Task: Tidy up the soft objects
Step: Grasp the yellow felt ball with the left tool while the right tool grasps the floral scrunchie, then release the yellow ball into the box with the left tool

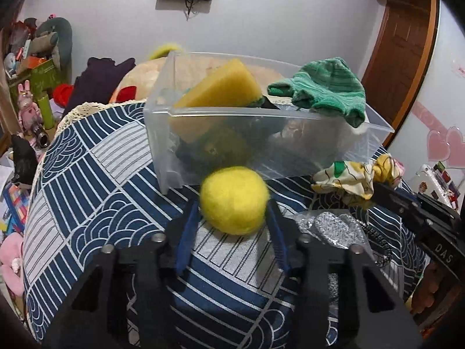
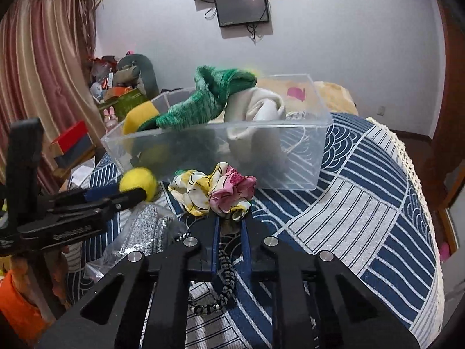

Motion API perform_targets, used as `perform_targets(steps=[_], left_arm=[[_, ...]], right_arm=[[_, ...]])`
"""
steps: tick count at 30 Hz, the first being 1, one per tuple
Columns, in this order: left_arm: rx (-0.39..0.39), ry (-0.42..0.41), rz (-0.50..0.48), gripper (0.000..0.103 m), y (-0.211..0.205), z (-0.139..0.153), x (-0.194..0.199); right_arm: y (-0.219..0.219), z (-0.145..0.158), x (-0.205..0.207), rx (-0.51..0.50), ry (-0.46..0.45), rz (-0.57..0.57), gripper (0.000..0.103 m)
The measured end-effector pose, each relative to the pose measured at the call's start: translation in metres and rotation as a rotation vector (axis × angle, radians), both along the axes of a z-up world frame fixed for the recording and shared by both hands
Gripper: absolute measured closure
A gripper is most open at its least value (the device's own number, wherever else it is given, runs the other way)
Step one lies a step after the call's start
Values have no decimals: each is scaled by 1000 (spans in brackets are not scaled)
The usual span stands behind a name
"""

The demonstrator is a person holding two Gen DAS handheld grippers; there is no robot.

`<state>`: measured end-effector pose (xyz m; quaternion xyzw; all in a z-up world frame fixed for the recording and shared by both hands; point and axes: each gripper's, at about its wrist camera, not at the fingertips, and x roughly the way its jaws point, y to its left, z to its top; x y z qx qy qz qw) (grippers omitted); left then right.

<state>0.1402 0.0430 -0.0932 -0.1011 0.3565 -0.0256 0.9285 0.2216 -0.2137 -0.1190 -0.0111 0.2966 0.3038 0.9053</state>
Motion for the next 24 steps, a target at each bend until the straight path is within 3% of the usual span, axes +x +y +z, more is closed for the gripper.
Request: perform_targets(steps=[9,24], left_arm=[[2,-41,-5,62,-2,7,-19],[17,-229,-8,62,-10,71,-38]], right_arm=[[-8,19,-10,18,-63,-6,93],[-28,63,-21,72,-205,-49,93]])
